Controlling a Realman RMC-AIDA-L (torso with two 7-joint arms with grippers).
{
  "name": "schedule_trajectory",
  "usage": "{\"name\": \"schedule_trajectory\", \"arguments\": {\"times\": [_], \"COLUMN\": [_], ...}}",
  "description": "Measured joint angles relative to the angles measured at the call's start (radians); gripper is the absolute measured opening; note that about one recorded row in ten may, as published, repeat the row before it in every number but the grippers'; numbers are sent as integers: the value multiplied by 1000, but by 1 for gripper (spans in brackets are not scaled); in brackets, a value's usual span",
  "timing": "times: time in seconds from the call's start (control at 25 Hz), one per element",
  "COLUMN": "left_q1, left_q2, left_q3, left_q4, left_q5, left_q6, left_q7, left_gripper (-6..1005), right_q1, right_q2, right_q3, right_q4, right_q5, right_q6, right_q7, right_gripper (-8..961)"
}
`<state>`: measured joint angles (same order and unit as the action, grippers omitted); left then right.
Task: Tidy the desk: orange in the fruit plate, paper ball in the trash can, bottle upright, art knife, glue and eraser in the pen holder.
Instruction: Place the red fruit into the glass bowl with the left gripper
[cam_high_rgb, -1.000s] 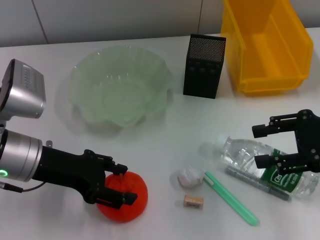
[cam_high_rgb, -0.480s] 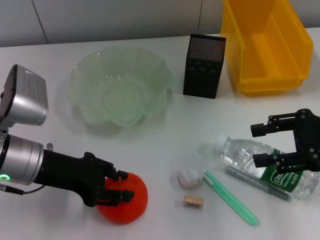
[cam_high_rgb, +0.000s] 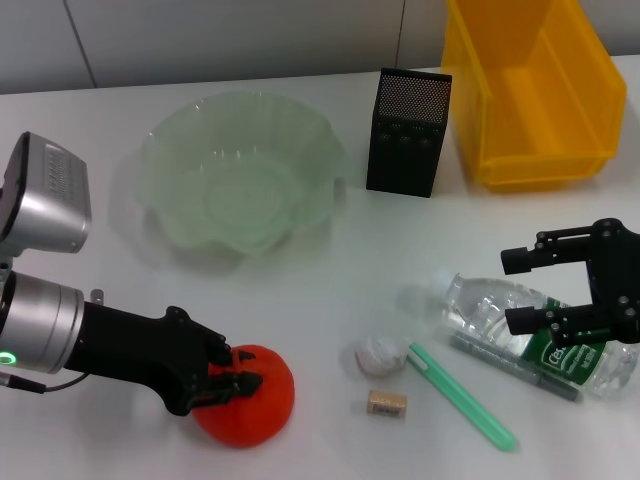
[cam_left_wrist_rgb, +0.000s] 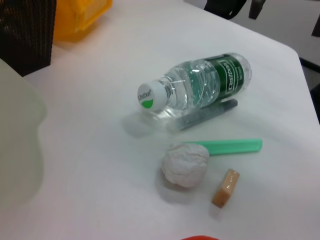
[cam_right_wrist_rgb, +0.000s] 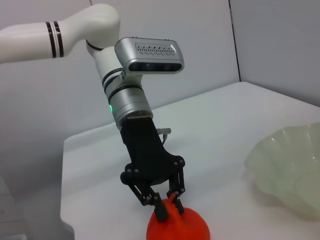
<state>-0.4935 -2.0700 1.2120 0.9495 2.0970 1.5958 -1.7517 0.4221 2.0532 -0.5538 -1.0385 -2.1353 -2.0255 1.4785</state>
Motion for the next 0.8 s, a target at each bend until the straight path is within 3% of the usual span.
{"name": "schedule_trajectory", "arguments": {"times": [0.16,0.28,0.32,0.44,0.48,0.52,0.6,0.76,0.8], "left_q1": [1,0,-5,-5,-22,-22,-58,-90,-118], "left_q2": [4,5,6,6,7,7,7,6,5], "left_q3": [-35,-70,-124,-124,-258,-258,-349,-364,-361], "left_q4": [2,9,26,26,96,96,159,168,166], "left_q5": [-30,-40,-47,-47,-50,-50,-52,-54,-55], "left_q6": [31,55,86,86,137,137,97,51,-14], "left_q7": [0,0,-3,-3,-15,-15,-47,-63,-79], "left_gripper": [215,200,195,180,175,170,159,160,160], "right_q1": [0,-1,-3,-7,-9,-9,-10,-12,-11], "right_q2": [2,3,3,3,3,3,3,6,8], "right_q3": [2,4,4,4,6,6,7,7,7], "right_q4": [0,0,0,0,0,0,0,0,0], "right_q5": [0,2,5,19,27,27,34,38,38], "right_q6": [0,0,0,-3,-6,-6,-9,-10,-10], "right_q7": [0,0,0,0,0,0,0,0,0], "right_gripper": [603,601,600,598,598,597,595,592,592]}}
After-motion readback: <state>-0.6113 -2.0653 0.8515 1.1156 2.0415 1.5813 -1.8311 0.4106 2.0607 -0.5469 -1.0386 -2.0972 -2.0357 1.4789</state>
